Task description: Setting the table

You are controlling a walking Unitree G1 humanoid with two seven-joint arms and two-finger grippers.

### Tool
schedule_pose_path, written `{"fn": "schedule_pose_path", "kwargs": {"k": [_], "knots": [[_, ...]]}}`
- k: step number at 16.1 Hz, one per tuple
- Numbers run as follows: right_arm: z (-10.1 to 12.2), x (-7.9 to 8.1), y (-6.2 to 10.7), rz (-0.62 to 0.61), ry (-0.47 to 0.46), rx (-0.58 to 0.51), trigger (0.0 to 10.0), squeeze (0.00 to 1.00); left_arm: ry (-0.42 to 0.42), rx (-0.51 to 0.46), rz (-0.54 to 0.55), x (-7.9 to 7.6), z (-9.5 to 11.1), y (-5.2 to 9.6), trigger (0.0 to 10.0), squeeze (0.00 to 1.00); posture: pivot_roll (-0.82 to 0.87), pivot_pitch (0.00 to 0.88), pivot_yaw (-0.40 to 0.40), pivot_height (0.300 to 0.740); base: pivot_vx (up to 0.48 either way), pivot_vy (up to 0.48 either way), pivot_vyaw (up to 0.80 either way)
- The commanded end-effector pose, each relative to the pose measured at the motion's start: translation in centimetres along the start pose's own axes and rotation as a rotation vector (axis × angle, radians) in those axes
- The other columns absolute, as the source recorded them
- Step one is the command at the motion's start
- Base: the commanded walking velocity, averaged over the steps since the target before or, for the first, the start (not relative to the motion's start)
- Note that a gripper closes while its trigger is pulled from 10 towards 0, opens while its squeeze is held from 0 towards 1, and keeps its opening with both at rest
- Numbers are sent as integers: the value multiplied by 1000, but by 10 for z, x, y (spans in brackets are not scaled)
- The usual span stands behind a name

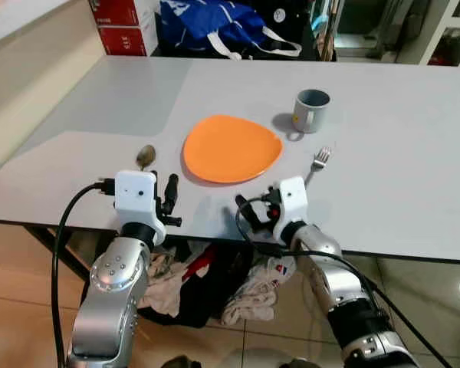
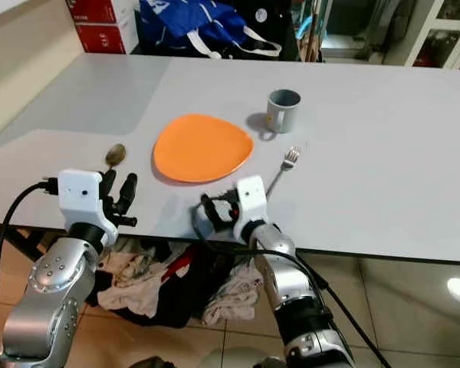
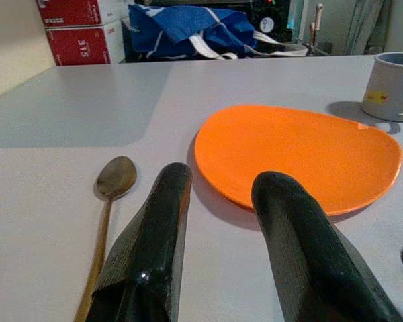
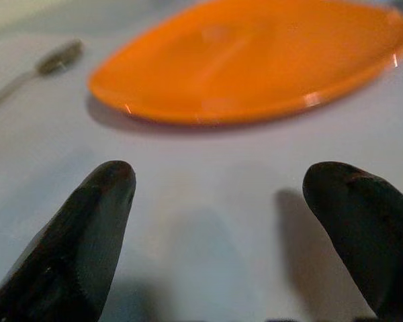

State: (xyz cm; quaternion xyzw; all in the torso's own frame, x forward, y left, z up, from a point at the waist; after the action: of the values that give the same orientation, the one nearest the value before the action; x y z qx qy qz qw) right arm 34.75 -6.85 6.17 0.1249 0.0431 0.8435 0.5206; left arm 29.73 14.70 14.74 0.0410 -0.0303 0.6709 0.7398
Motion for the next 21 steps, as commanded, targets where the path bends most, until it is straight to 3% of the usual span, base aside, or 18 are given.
{"fn": "schedule_pose_path", "kwargs": {"k": [1, 7, 10, 17, 21], "knots": [[-2, -7, 1, -25, 9, 0, 10000, 0, -12, -19, 19, 4, 7, 1, 10000, 0, -43, 24, 41, 722, 0, 0, 0], [-17, -30, 15, -105, 86, 24, 10000, 0, -6, -18, 7, 1, 6, -4, 10000, 0, -81, 25, 58, 722, 0, 0, 0], [-17, -39, 21, -138, 83, 22, 10000, 0, -3, -21, -4, -2, 6, -6, 10000, 0, -91, 22, 62, 722, 0, 0, 0], [-16, -47, 26, -160, 99, 12, 10000, 0, -1, -25, -7, -1, 8, -9, 10000, 0, -101, 22, 68, 722, 0, 0, 0], [-12, -68, 39, -225, 124, 8, 10000, 0, 6, -24, -19, -5, 7, -11, 10000, 0, -121, 22, 76, 722, 0, 0, 0]]}}
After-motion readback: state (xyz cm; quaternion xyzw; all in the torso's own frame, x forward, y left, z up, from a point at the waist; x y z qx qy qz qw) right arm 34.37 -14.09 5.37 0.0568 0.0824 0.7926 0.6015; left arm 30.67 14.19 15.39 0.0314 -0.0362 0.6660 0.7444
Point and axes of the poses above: a point about 5 cm out from each wrist's last joint towards the gripper, its own y axis pointing back from the gripper into the wrist, its own z axis along the axis of the wrist's last joint, x = y × z, the point moved 4 cm from there along -y, pointing out of the wrist towards the gripper, and after that the axes turned 3 degrees about -y, right-handed, at the moved point
